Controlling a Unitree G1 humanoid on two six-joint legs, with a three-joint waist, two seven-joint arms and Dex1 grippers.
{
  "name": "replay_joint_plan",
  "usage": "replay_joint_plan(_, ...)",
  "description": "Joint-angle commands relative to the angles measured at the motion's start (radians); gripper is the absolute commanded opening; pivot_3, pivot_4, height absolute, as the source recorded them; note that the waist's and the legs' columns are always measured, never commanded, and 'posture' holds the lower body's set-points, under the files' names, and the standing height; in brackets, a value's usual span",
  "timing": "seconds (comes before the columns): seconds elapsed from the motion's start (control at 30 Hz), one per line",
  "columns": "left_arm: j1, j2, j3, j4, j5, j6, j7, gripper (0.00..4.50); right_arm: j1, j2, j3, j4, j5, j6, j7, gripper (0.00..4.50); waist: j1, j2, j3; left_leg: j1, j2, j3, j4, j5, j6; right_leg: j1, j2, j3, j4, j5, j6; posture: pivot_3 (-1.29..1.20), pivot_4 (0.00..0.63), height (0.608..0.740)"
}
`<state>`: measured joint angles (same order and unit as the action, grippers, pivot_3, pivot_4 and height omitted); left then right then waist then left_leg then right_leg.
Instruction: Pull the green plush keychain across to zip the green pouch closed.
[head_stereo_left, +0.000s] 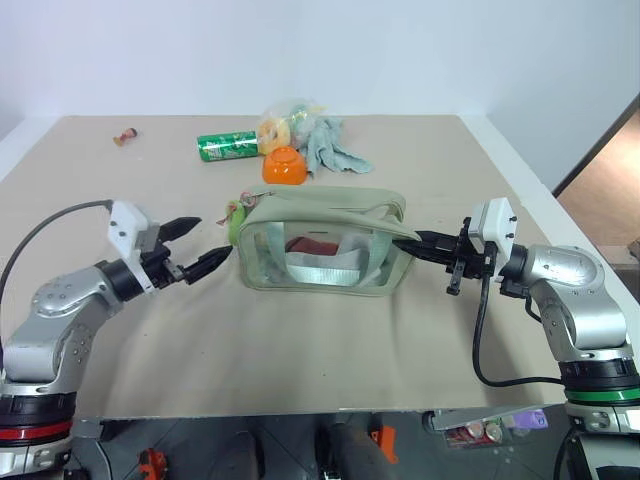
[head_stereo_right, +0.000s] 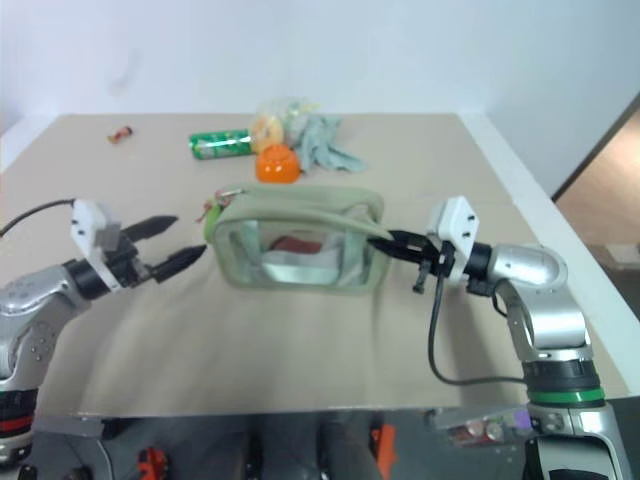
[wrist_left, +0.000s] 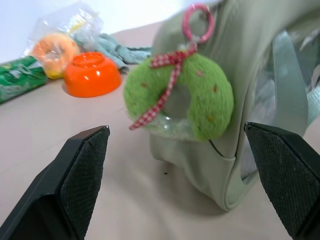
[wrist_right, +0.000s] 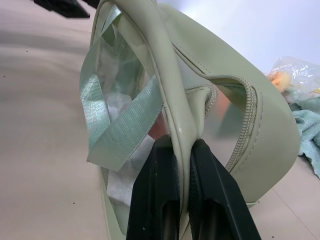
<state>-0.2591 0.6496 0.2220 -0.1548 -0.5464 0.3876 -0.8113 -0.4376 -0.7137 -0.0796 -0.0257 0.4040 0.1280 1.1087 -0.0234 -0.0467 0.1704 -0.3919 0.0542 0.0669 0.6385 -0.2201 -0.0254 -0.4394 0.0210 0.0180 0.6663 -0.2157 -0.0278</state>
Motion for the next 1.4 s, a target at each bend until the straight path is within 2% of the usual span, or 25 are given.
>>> replay_joint_plan(0.03, -0.037, -0.002, -0.011, 0.019, 0.032, -0.046, -0.005, 4.5, -0.003, -0.019, -0.028, -0.026, 0.005, -0.005, -0.007, 0.05, 0.001, 0.0, 0.0, 0.0, 0.0, 0.0, 0.0, 0.0, 0.0, 0.0, 0.0, 0.0, 0.0, 0.0, 0.0, 0.0, 0.15, 0.74)
replay_joint_plan(0.4, -0.093, -0.032, -0.059, 0.082, 0.096, -0.133, -0.024, 4.5, 0.001, -0.029, -0.034, -0.034, 0.005, 0.002, -0.015, 0.05, 0.001, 0.0, 0.0, 0.0, -0.001, 0.0, 0.0, 0.0, 0.0, 0.0, -0.001, 0.0, 0.0, 0.0, 0.0, 0.0, 0.15, 0.74)
replay_joint_plan(0.8, -0.14, -0.057, -0.085, 0.072, 0.095, -0.139, -0.061, 4.5, -0.01, -0.028, -0.028, -0.019, 0.002, -0.006, -0.022, 0.05, 0.001, 0.0, 0.0, -0.001, -0.001, 0.0, 0.0, 0.0, 0.0, 0.0, -0.001, 0.0, 0.0, 0.0, 0.001, 0.0, 0.15, 0.74)
replay_joint_plan(0.93, -0.15, -0.061, -0.075, 0.09, 0.103, -0.148, -0.046, 3.52, -0.015, -0.027, -0.024, -0.014, 0.0, -0.005, -0.022, 0.0, 0.001, 0.0, 0.0, 0.0, -0.001, 0.0, 0.0, 0.0, 0.0, 0.0, -0.001, 0.0, 0.0, 0.0, 0.001, 0.0, 0.15, 0.74)
replay_joint_plan(0.97, -0.152, -0.061, -0.074, 0.094, 0.105, -0.151, -0.043, 3.06, -0.016, -0.026, -0.023, -0.014, -0.001, -0.004, -0.022, 0.0, 0.001, 0.0, 0.0, 0.0, -0.001, 0.0, 0.0, 0.0, 0.0, 0.0, -0.001, 0.0, 0.0, 0.0, 0.001, 0.0, 0.15, 0.74)
replay_joint_plan(1.27, -0.147, -0.064, -0.074, 0.106, 0.114, -0.165, -0.044, 0.03, -0.025, -0.027, -0.017, -0.003, -0.007, -0.003, -0.018, 0.0, 0.001, 0.0, 0.0, 0.0, -0.001, 0.0, 0.0, 0.0, 0.0, 0.0, -0.001, 0.0, 0.0, 0.0, 0.001, 0.0, 0.15, 0.74)
replay_joint_plan(1.4, -0.146, -0.062, -0.07, 0.102, 0.114, -0.169, -0.043, 0.03, -0.027, -0.028, -0.015, 0.0, -0.007, -0.002, -0.014, 0.0, 0.001, 0.0, 0.0, 0.0, -0.001, 0.0, 0.0, 0.0, 0.0, 0.0, -0.001, 0.0, 0.0, 0.0, 0.001, 0.0, 0.15, 0.74)
